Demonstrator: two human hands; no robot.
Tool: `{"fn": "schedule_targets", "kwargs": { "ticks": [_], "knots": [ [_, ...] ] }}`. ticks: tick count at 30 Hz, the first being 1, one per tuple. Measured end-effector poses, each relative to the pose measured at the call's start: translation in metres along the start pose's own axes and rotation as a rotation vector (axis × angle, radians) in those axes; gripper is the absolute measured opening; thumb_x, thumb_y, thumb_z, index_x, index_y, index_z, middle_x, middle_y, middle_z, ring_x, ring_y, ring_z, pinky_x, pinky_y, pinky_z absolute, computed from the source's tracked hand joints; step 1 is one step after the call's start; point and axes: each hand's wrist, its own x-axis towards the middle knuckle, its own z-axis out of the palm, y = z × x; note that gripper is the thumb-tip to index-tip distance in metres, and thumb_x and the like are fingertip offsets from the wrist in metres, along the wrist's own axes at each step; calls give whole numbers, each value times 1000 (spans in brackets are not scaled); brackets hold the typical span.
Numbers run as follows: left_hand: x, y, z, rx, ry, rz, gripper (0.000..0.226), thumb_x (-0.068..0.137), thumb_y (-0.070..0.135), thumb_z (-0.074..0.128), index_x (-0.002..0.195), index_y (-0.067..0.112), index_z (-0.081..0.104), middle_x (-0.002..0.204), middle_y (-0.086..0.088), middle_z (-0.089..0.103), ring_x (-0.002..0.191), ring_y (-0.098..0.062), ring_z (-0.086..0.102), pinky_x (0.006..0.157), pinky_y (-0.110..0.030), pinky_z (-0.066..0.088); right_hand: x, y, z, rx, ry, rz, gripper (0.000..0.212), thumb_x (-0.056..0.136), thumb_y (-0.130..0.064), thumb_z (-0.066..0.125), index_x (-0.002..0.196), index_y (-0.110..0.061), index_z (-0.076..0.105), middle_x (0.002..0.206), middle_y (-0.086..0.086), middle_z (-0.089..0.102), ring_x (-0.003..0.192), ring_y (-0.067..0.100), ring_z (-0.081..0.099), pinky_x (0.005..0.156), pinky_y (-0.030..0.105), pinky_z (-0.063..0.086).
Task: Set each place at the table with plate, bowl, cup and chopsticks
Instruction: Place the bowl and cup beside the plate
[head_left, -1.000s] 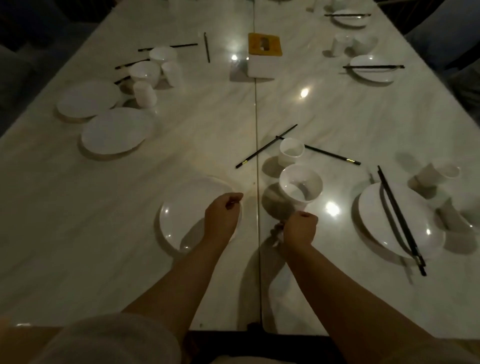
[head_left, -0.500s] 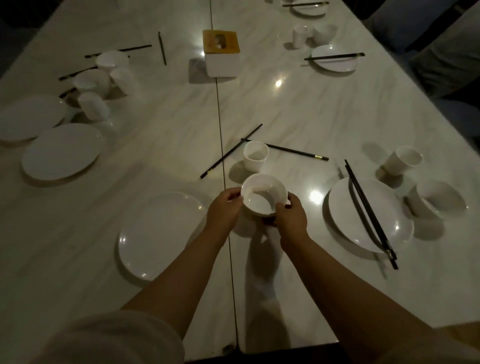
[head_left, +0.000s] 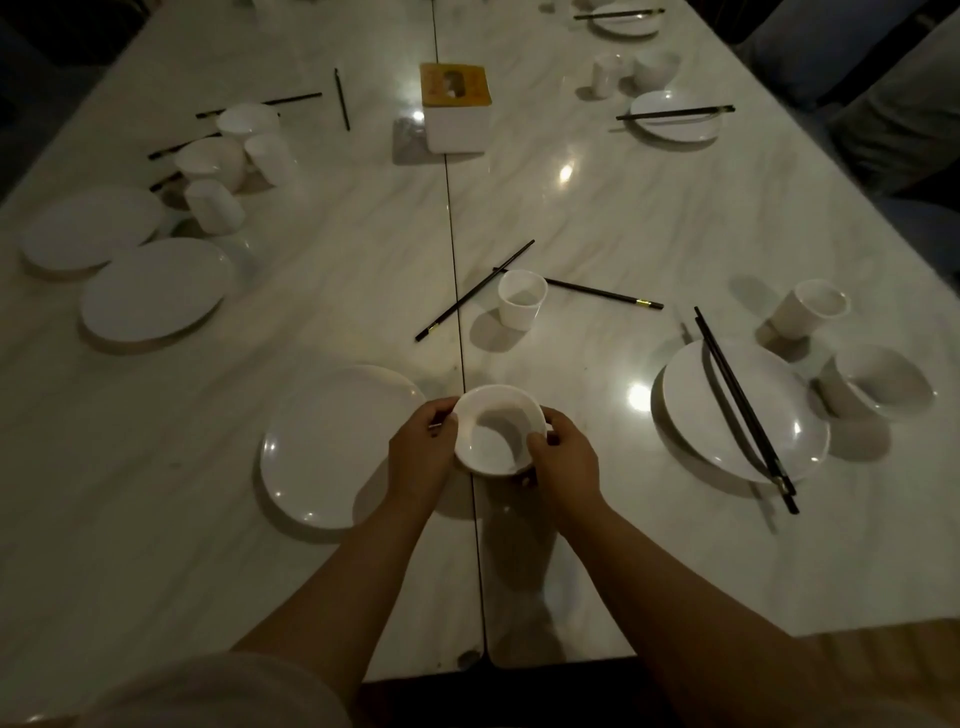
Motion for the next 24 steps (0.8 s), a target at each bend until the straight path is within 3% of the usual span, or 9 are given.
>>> {"fn": "schedule_targets", "kwargs": {
  "ticks": [3, 6, 8, 10, 13, 16, 20, 22, 24],
  "knots": [
    [0, 4, 0, 68, -8, 47, 24, 92, 14, 54, 113, 20, 66, 100, 8, 64, 83, -1, 55, 61, 0, 38, 2, -1, -2, -23, -7, 12, 34, 94, -22, 53, 128, -24, 51, 111, 3, 62, 90, 22, 63, 62, 25, 58],
    [8, 8, 0, 152, 13, 111, 25, 90, 13, 57, 113, 17, 66, 105, 3, 66, 91, -5, 57, 64, -2, 36, 9, -7, -5, -156, 5, -24, 29, 94, -41, 49, 118, -27, 55, 101, 0, 66, 79, 20, 67, 66, 36, 61],
    [19, 13, 0, 153, 33, 143, 25, 91, 13, 56, 114, 16, 66, 109, 2, 66, 95, -4, 56, 69, 0, 35, 21, -14, -7, -225, 52, -39, 37, 92, -51, 46, 116, -26, 58, 99, -3, 67, 77, 16, 67, 69, 33, 59],
    [34, 24, 2, 125, 34, 137, 26, 93, 13, 54, 116, 16, 66, 112, 4, 66, 99, -4, 56, 75, -1, 36, 38, -22, -9, -189, 67, -29, 37, 94, -45, 47, 120, -22, 59, 106, -3, 65, 87, 12, 61, 74, 24, 50],
    [65, 40, 13, 67, -15, 83, 27, 94, 13, 52, 116, 18, 66, 115, 3, 67, 105, -10, 60, 91, -20, 47, 73, -33, -11, -87, 43, -21, 39, 91, -33, 57, 128, -22, 52, 123, 2, 59, 101, 15, 59, 84, 27, 50],
    [94, 63, 26, -34, -100, -7, 28, 92, 22, 54, 118, 23, 65, 119, 2, 65, 111, -16, 60, 101, -40, 48, 111, -47, -12, -94, 24, -14, 58, 86, -25, 67, 137, -22, 40, 136, 7, 50, 113, 21, 57, 95, 35, 50],
    [127, 86, 46, -75, -217, -154, 43, 91, 31, 47, 134, 29, 51, 135, -3, 54, 123, -22, 52, 107, -46, 41, 150, -70, -11, -94, -55, -64, 79, 80, -22, 74, 145, -18, 29, 145, 8, 43, 127, 26, 49, 103, 41, 44],
    [140, 89, 54, -57, -282, -116, 43, 84, 32, 43, 124, 29, 56, 132, -5, 56, 121, -25, 53, 106, -48, 42, 162, -75, -8, -107, -89, -130, 75, 78, -20, 76, 141, -17, 35, 139, 7, 50, 123, 25, 52, 101, 39, 44],
    [148, 88, 58, 27, -306, -51, 26, 81, 30, 41, 99, 33, 60, 115, -10, 63, 113, -28, 59, 102, -49, 45, 170, -76, -6, -95, -85, -146, 71, 77, -21, 77, 136, -18, 39, 133, 5, 55, 120, 24, 55, 97, 35, 45]
  ]
}}
